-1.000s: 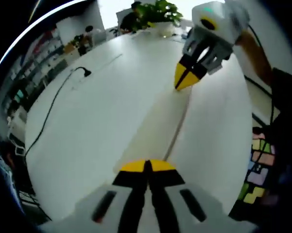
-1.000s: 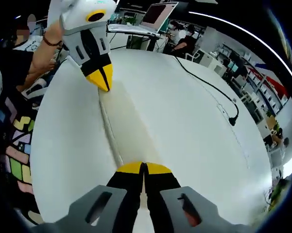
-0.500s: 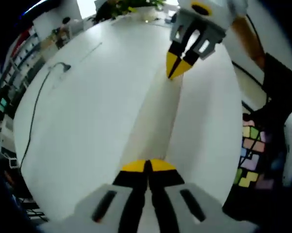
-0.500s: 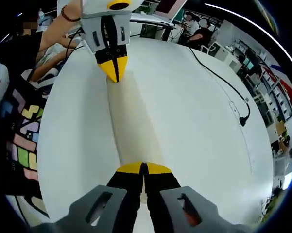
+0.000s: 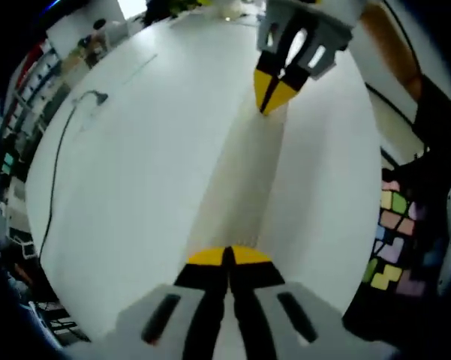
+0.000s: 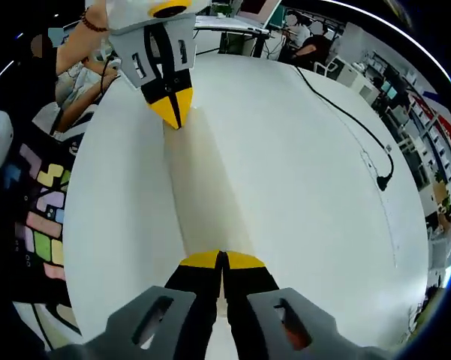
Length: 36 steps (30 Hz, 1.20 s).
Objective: Arrange the utensils inside the cutlery case until each visible utensil rests in its matching compartment.
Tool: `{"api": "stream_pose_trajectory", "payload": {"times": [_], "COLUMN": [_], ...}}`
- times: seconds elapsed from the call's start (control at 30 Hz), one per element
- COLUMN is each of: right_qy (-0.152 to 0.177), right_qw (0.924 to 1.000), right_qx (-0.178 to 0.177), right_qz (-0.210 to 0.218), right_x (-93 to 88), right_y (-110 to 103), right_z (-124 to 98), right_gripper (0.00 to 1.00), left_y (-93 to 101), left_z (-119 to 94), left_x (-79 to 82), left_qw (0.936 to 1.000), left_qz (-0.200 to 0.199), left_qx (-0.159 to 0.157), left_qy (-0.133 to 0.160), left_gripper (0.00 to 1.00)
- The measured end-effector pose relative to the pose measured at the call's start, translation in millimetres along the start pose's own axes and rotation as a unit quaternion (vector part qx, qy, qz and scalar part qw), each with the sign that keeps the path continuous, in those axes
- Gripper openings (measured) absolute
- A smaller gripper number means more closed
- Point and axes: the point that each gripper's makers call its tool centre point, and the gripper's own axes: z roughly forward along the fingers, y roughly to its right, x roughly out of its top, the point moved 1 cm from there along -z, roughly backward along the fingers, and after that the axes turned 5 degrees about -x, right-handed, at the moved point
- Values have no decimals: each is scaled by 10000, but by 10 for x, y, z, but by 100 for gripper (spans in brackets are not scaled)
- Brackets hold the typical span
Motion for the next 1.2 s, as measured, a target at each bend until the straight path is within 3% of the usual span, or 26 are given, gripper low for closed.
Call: {"api": "stream_pose_trajectory", "payload": {"times": [0.27,0.4,0.57,0.7,0.8,0.9,0.97,1.2], "right_qy": [-25,-141,-271,-238,-80,78,108,-212], "right_qw": [10000,9999,9996,9997,9999,9996,9993,9983], "right_qx": [30,38,15,-33,-4,198,283,533], "right_qz": [-47,-39,-104,-93,-88,194,204,-60], "right_x": [33,39,32,25,16,21,15,-64], "right_y": [3,8,9,7,17,32,43,-31], "right_z": [4,2,-5,-15,-22,-21,-21,-71], "right_gripper": [0,0,0,0,0,0,0,0], "left_y": [-50,-77,-39,-37,-33,-15,17,-67], "left_z": [38,40,37,20,2,-14,-25,-47], "left_x": [-28,-21,9,18,14,7,-14,-57], "left_qw": [9996,9991,10000,9996,9991,9983,9977,9979], "left_qz": [114,-344,-73,68,111,170,74,251], "left_qx": [176,-233,10,-250,-397,-558,-669,-553], "left_qy": [-195,35,-39,-131,-32,96,29,-240], "left_gripper": [0,0,0,0,0,2,5,9]}}
